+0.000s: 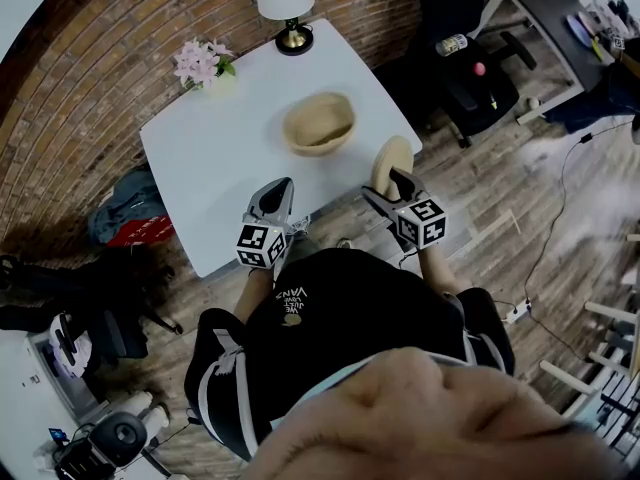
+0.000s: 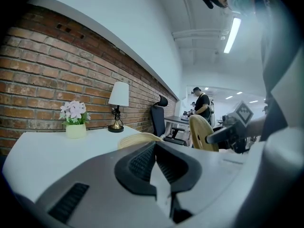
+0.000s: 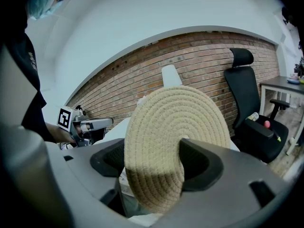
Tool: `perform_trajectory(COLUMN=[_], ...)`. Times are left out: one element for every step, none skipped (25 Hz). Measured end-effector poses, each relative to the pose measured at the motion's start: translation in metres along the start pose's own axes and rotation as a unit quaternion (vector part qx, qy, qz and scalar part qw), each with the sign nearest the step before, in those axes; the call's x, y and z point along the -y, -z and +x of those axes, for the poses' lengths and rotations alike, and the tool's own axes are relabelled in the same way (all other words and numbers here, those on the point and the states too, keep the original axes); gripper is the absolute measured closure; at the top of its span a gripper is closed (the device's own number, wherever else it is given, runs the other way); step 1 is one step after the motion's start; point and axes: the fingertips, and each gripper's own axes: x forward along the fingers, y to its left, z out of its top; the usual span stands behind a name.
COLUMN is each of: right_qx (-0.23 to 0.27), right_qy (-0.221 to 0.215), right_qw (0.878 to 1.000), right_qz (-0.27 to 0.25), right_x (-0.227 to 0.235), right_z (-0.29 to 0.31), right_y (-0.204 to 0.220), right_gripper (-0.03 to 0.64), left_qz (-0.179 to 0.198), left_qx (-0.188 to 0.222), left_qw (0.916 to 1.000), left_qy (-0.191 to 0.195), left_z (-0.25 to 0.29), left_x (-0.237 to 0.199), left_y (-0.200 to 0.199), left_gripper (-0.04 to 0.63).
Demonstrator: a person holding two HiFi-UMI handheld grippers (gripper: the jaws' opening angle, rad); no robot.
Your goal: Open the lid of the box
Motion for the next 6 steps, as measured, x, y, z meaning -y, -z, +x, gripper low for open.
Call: perform_trajectory(right_qx=[0.000, 0.001, 0.001, 0.002, 0.003, 0.004], right_qy=[-0.001, -0.001, -0.002, -0.002, -0.003, -0.003], right_qw=[1.000, 1.000, 1.000, 1.000, 1.000, 1.000], right_qz=[0.000, 0.001, 0.001, 0.002, 0.002, 0.002], right_x=[-0.0004, -0.0010, -0.0016, -0.0022, -0.0026, -0.0031], right_z=[0.0006, 0.0011, 0.0017, 0.0024, 0.0030, 0.0037], right_y=[-0.0005, -0.0010, -0.0017, -0.0024, -0.0031, -0.0039], right_gripper=[0.282, 0.282, 0.282, 0.282, 0.282, 0.282], left_qz=[0.001, 0.000, -0.001, -0.002, -0.004, -0.005], left_qx=[0.000, 0.000, 0.001, 0.003, 0.004, 0.006], left_qw=[1.0000, 1.0000, 1.0000, 1.0000, 1.0000, 0.9999], left_qy=[-0.001, -0.002, -0.003, -0.004, -0.006, -0.007], left_z=[-0.0008, -0.0018, -0.0028, -0.0037, -0.0045, -0.0054], left_x=[-0.0006, -0.0014, -0.0025, -0.0037, -0.0051, -0.0065], left_y=[0.0001, 0.0001, 0.0000, -0.0003, -0.0008, -0.0013], left_gripper=[0.584, 0.583, 0.584, 0.583, 0.584, 0.584])
